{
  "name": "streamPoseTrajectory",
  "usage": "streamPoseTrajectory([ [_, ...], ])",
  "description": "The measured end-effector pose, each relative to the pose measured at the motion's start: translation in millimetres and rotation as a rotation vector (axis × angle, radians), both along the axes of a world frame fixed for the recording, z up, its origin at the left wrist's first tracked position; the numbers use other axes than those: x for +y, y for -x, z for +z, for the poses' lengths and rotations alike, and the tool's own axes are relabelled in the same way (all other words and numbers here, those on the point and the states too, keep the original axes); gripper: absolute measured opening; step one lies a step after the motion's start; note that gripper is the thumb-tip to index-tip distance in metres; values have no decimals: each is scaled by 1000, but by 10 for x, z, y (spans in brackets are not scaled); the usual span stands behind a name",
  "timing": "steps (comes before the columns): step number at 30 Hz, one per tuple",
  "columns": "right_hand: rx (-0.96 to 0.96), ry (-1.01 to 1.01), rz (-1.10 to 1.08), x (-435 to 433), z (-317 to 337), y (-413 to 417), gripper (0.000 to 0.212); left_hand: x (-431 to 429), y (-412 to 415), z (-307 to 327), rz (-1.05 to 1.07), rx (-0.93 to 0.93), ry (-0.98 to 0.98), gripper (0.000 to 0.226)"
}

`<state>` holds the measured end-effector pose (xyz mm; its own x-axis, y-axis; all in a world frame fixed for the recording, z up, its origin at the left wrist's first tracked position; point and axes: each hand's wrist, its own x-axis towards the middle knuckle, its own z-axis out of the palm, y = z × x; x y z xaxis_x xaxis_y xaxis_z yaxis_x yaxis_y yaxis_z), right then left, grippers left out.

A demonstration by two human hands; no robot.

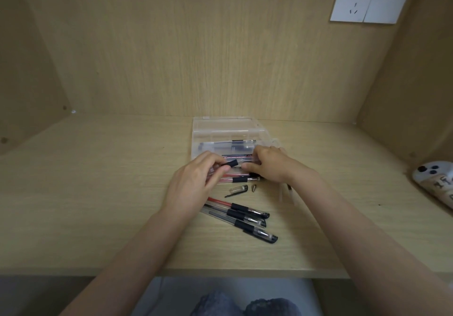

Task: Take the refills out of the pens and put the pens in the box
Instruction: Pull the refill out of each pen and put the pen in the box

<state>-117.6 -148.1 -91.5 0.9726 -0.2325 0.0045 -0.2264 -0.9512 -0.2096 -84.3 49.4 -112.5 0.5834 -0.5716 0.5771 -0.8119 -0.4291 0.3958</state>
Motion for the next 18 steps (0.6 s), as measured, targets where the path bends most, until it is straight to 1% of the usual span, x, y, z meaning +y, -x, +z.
streamPoseTrajectory([
  [7,72,5,-19,3,40,-13,34,-1,-13,-12,6,5,11,15],
  [10,34,-41,-13,-4,16,0,30,-3,-19,-17,7,1,7,15],
  [12,-22,-130,-12,-28,-4,-1,30,2,-21,-20,4,3,9,15],
  [16,-72,-440,19,-80,19,16,32,4,-15,-16,0,1,12,14],
  [18,-117,-524,46,-69,46,44,29,7,-13,-13,2,0,6,15],
])
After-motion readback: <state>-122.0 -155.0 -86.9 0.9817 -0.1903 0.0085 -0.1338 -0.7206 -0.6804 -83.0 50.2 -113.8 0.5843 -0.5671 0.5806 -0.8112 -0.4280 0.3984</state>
